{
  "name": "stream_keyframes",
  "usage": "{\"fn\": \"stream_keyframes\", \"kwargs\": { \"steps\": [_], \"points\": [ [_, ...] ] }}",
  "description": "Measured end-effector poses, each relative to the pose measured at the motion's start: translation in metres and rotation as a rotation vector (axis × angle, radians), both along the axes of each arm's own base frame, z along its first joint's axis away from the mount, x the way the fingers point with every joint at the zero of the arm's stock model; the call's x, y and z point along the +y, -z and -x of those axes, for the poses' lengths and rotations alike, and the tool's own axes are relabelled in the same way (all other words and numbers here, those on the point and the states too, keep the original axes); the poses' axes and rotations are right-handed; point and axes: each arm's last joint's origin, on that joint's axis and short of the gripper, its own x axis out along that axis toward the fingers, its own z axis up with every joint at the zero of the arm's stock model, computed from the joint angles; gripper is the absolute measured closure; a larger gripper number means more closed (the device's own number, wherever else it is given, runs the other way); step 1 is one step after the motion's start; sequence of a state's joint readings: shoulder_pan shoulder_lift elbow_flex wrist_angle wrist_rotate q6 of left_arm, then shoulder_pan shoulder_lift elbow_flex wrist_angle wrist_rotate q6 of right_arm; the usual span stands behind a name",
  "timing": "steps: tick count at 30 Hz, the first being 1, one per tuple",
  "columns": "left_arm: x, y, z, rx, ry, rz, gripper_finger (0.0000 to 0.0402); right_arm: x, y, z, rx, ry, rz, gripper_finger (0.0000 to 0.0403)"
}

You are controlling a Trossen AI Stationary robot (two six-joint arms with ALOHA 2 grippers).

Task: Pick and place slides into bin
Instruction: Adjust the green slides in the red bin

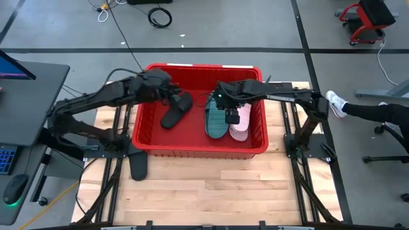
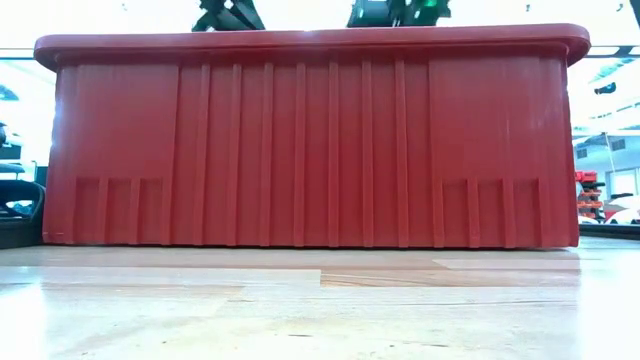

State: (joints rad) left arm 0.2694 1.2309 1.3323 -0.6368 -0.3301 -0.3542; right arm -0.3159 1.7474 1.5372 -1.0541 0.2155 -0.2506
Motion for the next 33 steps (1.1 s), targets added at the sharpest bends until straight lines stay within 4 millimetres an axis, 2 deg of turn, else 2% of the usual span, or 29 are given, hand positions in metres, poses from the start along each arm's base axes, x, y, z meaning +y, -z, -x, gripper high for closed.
{"fn": "stream_keyframes", "kwargs": {
  "steps": [4,9,13,19,23,33],
  "points": [
    [-0.011,-0.007,0.021,0.028,0.02,0.007,0.03,-0.022,0.017,-0.002,0.04,0.014,-0.04,0.0144],
    [-0.02,-0.006,0.034,0.083,-0.009,0.015,0.0305,-0.043,0.039,-0.008,0.074,0.019,-0.047,0.0144],
    [-0.025,-0.002,0.039,0.14,-0.043,0.007,0.0305,-0.053,0.059,-0.01,0.127,0.029,-0.075,0.0144],
    [-0.029,-0.001,0.04,0.175,-0.073,-0.04,0.0307,-0.056,0.074,-0.015,0.136,0.022,-0.128,0.0144],
    [-0.029,-0.001,0.04,0.193,-0.074,-0.07,0.0314,-0.058,0.079,-0.019,0.112,0.029,-0.139,0.0144],
    [-0.029,0.002,0.043,0.241,-0.07,-0.073,0.0316,-0.06,0.076,-0.027,0.015,0.064,-0.121,0.0144]
  ]
}}
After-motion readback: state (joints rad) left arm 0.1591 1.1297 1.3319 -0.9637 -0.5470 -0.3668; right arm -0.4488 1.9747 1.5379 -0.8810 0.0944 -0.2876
